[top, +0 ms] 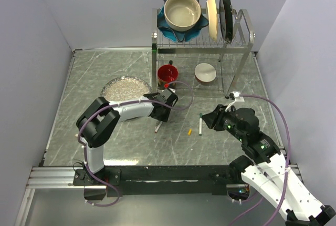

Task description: Insert the pens into the pen caps

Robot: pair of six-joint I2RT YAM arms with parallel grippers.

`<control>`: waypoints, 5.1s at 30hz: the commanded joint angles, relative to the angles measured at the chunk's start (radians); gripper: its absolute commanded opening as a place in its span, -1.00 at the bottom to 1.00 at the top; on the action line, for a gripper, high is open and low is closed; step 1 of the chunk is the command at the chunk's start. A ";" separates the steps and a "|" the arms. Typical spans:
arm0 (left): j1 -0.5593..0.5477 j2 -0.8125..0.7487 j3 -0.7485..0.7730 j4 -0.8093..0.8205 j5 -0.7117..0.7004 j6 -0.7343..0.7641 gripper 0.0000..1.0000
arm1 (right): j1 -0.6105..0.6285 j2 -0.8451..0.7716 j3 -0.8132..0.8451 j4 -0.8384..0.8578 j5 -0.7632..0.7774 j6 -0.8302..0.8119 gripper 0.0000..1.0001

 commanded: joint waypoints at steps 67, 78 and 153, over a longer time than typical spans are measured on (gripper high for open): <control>-0.091 -0.667 -0.569 1.313 0.585 -0.665 -0.98 | 0.044 -0.049 -0.425 1.155 -0.510 0.510 -0.31; -0.107 -0.696 -0.590 1.315 0.502 -0.625 -0.98 | 0.054 0.025 -0.413 1.220 -0.527 0.547 -0.68; -0.008 -0.550 -0.397 0.985 0.783 -0.243 0.68 | 0.189 -0.144 -0.092 0.455 0.038 0.102 -1.00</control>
